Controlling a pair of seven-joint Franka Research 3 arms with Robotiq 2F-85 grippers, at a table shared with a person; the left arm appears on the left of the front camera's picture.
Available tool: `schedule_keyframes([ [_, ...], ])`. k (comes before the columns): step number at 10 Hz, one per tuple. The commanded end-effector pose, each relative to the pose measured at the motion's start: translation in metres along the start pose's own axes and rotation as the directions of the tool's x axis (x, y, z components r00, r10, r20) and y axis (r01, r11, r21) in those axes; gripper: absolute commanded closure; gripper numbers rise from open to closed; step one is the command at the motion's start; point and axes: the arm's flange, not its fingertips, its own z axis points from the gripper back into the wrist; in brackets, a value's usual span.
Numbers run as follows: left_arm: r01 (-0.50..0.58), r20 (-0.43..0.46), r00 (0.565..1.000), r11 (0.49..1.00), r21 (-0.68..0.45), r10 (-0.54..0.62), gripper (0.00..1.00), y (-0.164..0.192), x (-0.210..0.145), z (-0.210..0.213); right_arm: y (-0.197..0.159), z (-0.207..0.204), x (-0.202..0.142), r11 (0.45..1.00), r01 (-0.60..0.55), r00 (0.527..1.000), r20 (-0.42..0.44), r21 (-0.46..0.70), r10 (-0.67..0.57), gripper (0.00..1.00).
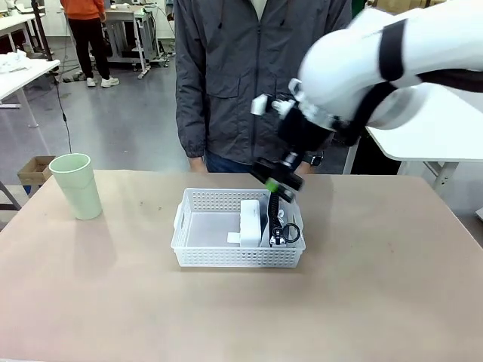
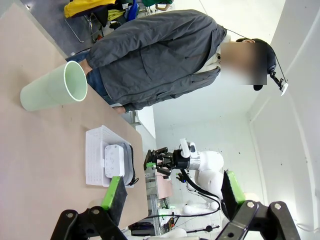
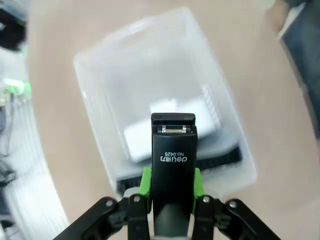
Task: Efficiently arrange items inside the basket to fit them all.
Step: Pick up the Stapler and place it inside the Organizing basket.
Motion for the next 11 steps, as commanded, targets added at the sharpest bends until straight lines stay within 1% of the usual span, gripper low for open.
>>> schedule_keyframes([
  [1, 0.015, 0.006, 1.0, 1.0, -0.026, -0.015, 0.0, -0.001, -0.002, 0.0, 0.02, -0.015, 0.038, 0.982, -0.112, 0.994, -0.034, -0.151, 0.108, 0.63],
  [2, 0.015, 0.006, 1.0, 1.0, -0.026, -0.015, 0.0, -0.001, -0.002, 0.0, 0.025, -0.03, 0.057, 0.989, -0.088, 0.996, -0.029, -0.118, 0.085, 0.63],
  [3, 0.015, 0.006, 1.0, 1.0, -0.026, -0.015, 0.0, -0.001, -0.002, 0.0, 0.025, -0.048, 0.071, 0.992, -0.057, 0.998, -0.026, -0.111, 0.055, 0.63],
  [4, 0.015, 0.006, 1.0, 1.0, -0.026, -0.015, 0.0, -0.001, -0.002, 0.0, 0.027, -0.061, 0.082, 0.999, 0.034, 0.999, 0.022, 0.02, -0.035, 0.63],
  [5, 0.015, 0.006, 1.0, 1.0, -0.026, -0.015, 0.0, -0.001, -0.002, 0.0, 0.031, -0.072, 0.087, 0.991, 0.13, 0.991, 0.035, -0.009, -0.13, 0.63],
  [6, 0.015, 0.006, 1.0, 1.0, -0.026, -0.015, 0.0, -0.001, -0.002, 0.0, 0.036, -0.082, 0.089, 0.984, 0.172, 0.985, 0.007, -0.035, -0.172, 0.63],
  [7, 0.015, 0.006, 1.0, 1.0, -0.026, -0.015, 0.0, -0.001, -0.002, 0.0, 0.038, -0.091, 0.09, 0.977, 0.201, 0.979, 0.021, -0.065, -0.2, 0.63],
  [8, 0.015, 0.006, 1.0, 1.0, -0.026, -0.015, 0.0, -0.001, -0.002, 0.0, 0.038, -0.102, 0.09, 0.973, 0.216, 0.976, 0.0, -0.086, -0.217, 0.63],
  [10, 0.015, 0.006, 1.0, 1.0, -0.026, -0.015, 0.0, -0.001, -0.002, 0.0, 0.04, -0.125, 0.088, 0.965, 0.253, 0.965, -0.048, -0.062, -0.256, 0.63],
  [11, 0.015, 0.006, 1.0, 1.0, -0.026, -0.015, 0.0, -0.001, -0.002, 0.0, 0.04, -0.132, 0.087, 0.961, 0.264, 0.961, -0.066, -0.086, -0.27, 0.63],
])
